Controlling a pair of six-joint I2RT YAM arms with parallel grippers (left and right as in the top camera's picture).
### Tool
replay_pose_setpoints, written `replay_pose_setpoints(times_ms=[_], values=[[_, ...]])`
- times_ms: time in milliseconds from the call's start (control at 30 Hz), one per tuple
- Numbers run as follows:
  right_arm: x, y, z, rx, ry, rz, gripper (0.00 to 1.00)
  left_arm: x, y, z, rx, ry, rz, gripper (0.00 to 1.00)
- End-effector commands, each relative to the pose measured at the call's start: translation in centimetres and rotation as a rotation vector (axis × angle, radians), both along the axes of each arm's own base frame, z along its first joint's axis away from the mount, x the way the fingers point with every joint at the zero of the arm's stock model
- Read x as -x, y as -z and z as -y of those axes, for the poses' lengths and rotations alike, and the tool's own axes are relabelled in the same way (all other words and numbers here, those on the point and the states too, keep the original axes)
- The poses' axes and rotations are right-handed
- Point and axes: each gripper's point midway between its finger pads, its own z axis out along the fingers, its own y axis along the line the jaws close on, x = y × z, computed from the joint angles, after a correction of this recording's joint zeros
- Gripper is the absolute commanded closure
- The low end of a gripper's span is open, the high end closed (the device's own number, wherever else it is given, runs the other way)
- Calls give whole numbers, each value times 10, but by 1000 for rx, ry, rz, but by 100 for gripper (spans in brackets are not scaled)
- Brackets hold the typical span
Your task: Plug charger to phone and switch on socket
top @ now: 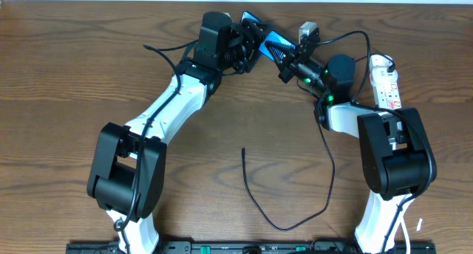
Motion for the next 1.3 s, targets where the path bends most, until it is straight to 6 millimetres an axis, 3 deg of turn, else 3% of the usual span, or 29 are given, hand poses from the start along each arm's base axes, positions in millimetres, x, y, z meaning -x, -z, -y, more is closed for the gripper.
replay_pose_setpoints(times_ms=[0,233,333,433,467,733,1133,1267], values=[[10,-7,-13,20,-73,54,99,2,-28,2,26,-2,46,93],[10,-7,-12,20,-72,54,99,2,-28,2,25,-2,46,91],[10,-7,-12,20,-72,54,99,3,-28,2,24,-2,42,63],[10,-7,-12,20,-71,54,99,3,-27,2,22,-3,39,16],[10,-7,-12,20,-69,54,99,2,-27,1,22,-3,39,11],[3,-7,2,20,-36,53,99,2,-27,1,22,-4,39,10],[-25,-4,57,-36,128,-30,99,6,-37,8,57,47,67,8],[-31,-4,73,-106,162,-103,99,1,-40,2,62,35,81,8]])
